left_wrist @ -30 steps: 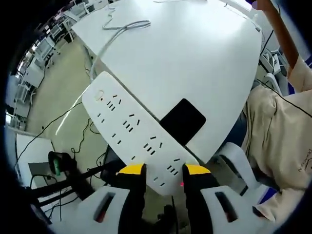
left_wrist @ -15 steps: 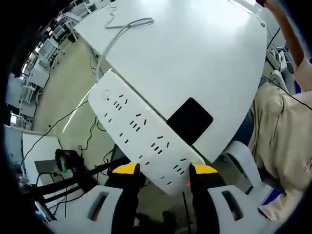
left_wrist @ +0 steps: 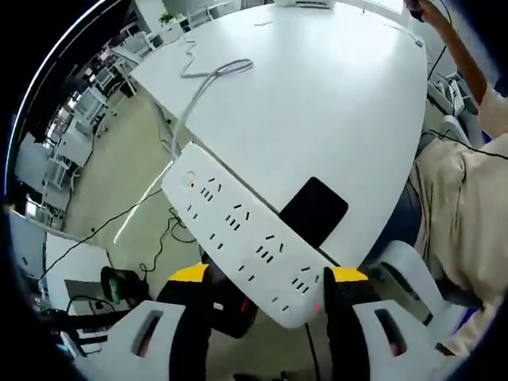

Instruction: Pick up the power strip scattered on the table, fix it on the side mounting bracket of the table, and press the switch

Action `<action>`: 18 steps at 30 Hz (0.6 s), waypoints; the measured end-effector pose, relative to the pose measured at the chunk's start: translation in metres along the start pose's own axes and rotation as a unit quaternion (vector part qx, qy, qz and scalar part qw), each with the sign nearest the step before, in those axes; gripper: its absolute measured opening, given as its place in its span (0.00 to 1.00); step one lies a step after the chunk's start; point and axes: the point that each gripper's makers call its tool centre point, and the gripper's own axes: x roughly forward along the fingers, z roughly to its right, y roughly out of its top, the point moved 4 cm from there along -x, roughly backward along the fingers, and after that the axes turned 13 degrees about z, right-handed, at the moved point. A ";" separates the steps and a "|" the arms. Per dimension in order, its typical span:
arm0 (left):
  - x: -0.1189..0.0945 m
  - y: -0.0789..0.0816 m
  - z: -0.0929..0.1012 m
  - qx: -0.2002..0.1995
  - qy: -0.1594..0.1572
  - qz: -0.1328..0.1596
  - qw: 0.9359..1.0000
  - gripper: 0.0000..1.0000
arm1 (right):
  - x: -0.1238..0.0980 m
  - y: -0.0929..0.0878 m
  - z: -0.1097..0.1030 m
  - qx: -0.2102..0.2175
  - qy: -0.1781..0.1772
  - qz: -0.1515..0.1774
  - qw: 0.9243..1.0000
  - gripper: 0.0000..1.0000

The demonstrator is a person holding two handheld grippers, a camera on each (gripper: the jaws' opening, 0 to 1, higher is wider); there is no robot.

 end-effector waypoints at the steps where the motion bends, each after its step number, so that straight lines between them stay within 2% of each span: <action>1: -0.002 0.006 -0.002 -0.002 0.010 0.019 1.000 0.62 | -0.003 -0.001 0.001 -0.001 -0.003 0.001 1.000 0.24; 4: -0.009 0.025 -0.008 0.025 0.037 0.076 0.996 0.69 | -0.011 -0.003 0.005 0.000 -0.010 0.005 1.000 0.24; 10: -0.025 0.055 -0.012 0.033 0.071 0.148 0.986 0.71 | -0.027 -0.009 0.015 -0.003 -0.023 -0.001 1.000 0.25; 13: -0.031 0.075 -0.008 0.041 0.082 0.197 0.976 0.71 | -0.037 -0.009 0.021 0.000 -0.034 0.002 0.999 0.26; 14: -0.032 0.082 -0.006 0.040 0.083 0.218 0.971 0.71 | -0.041 -0.009 0.024 0.002 -0.039 0.005 0.999 0.26; 16: -0.032 0.097 -0.003 0.046 0.096 0.272 0.956 0.72 | -0.046 -0.009 0.027 -0.002 -0.044 0.013 0.999 0.27; 18: -0.029 0.104 0.003 0.042 0.101 0.294 0.949 0.74 | -0.051 -0.010 0.030 -0.009 -0.050 0.015 0.999 0.28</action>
